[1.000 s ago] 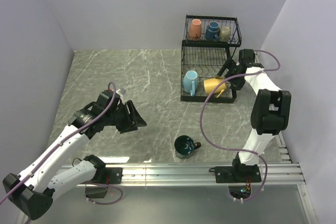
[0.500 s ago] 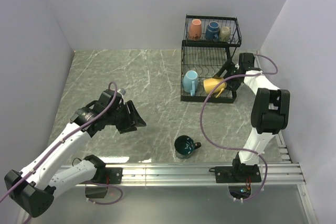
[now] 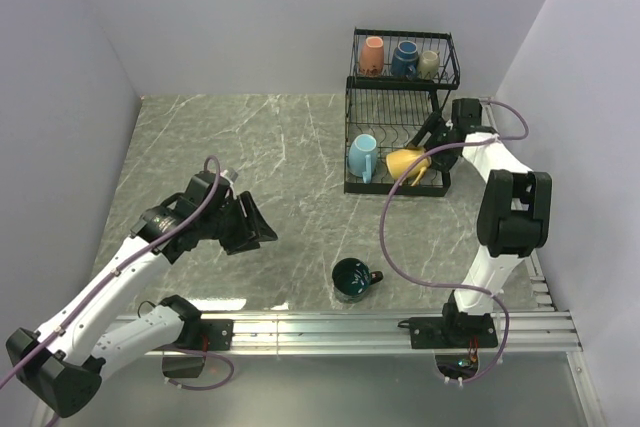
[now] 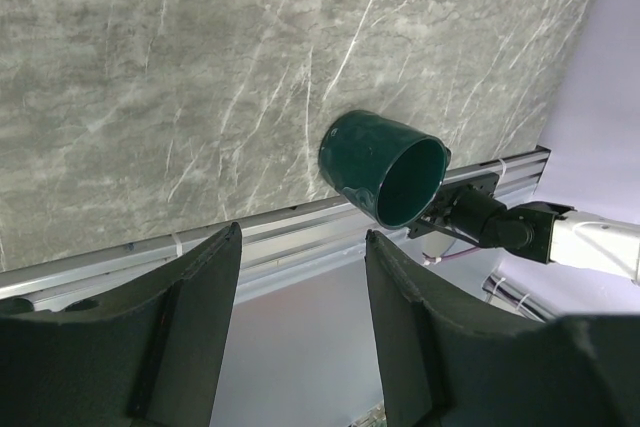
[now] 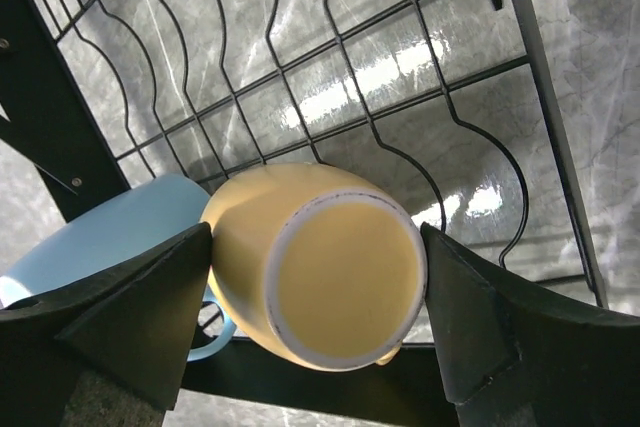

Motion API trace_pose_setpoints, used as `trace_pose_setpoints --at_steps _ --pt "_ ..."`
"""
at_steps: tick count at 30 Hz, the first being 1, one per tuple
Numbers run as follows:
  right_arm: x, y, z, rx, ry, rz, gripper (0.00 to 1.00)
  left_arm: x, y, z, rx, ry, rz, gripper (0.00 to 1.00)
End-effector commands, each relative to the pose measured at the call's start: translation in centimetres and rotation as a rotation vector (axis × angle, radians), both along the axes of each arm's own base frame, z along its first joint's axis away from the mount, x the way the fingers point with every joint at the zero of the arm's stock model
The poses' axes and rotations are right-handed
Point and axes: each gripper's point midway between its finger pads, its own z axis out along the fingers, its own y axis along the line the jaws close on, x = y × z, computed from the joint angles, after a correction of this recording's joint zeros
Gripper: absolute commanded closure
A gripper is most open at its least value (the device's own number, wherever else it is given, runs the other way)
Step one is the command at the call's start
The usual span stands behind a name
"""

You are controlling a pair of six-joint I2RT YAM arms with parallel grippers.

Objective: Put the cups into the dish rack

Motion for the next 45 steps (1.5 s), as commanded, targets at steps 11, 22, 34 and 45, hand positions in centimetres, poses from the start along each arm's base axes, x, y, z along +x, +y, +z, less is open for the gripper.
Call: trace_pose_setpoints --at_steps 11,22,34,45 --pt "0.5 3.6 11.0 -0.099 -0.189 0.087 1.0 -0.5 0.1 0.3 -0.032 -0.045 -0.007 0.43" --pt "0.8 4.5 9.0 -0.235 -0.14 0.089 1.0 -1.6 1.1 0.3 -0.011 -0.049 -0.01 0.43" --pt "4.1 6.4 10.6 -0.526 -0.154 0.078 1.0 -3.0 2.1 -0.1 0.011 -0.022 -0.003 0.43" --pt "4.6 6.3 6.7 -0.548 -0.082 0.062 1.0 -3.8 2.8 -0.3 0.016 -0.007 0.017 0.43"
